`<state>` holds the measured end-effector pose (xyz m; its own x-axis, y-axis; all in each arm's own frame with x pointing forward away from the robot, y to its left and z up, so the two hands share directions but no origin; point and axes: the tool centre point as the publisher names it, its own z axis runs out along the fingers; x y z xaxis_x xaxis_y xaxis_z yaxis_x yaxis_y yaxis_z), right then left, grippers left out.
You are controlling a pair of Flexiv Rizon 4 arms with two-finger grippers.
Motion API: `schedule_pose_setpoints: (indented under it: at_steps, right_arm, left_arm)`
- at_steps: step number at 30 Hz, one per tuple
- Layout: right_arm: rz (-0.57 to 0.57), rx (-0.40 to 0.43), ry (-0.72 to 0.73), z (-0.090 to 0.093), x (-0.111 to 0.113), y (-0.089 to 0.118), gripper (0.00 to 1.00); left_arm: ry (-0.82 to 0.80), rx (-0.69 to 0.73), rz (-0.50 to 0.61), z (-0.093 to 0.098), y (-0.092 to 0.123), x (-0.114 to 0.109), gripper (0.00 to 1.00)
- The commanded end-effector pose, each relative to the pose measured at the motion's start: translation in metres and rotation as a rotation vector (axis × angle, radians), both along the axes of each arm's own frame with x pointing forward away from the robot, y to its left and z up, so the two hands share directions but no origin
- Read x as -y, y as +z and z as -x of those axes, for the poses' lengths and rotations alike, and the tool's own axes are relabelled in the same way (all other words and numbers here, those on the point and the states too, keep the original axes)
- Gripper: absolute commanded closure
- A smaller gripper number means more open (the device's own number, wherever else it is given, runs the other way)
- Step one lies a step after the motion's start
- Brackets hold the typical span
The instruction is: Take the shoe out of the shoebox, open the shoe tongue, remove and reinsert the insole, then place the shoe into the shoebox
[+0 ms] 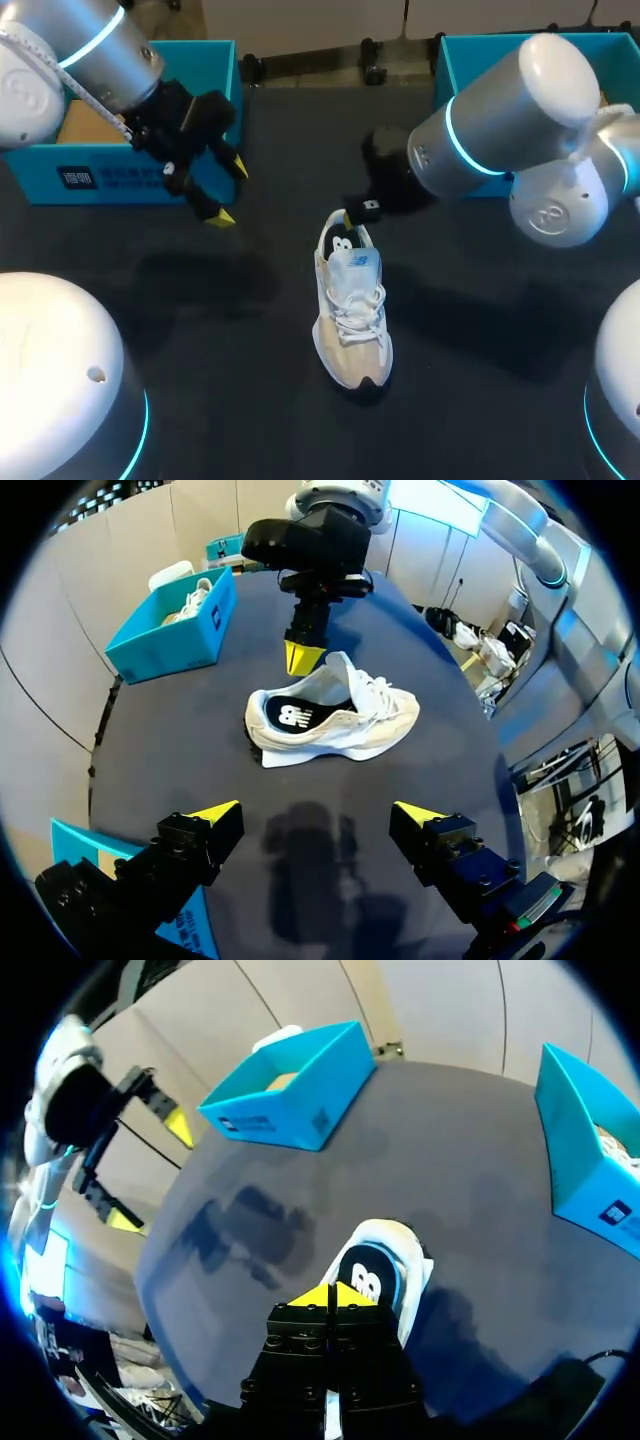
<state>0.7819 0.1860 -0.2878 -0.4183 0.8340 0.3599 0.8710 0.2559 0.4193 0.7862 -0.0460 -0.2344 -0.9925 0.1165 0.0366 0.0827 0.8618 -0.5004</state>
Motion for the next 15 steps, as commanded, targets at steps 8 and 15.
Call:
schedule_pose_setpoints:
  at_steps: [8,15]
  right_arm:
    - [0.210,0.009,-0.130,0.004,-0.003,-0.006,1.00]
    - [0.251,-0.014,-0.157,0.005,-0.005,-0.015,1.00]
  left_arm:
    - [0.026,0.026,-0.005,0.009,0.009,-0.008,0.00]
    - [0.018,0.027,-0.009,0.006,0.013,-0.010,0.00]
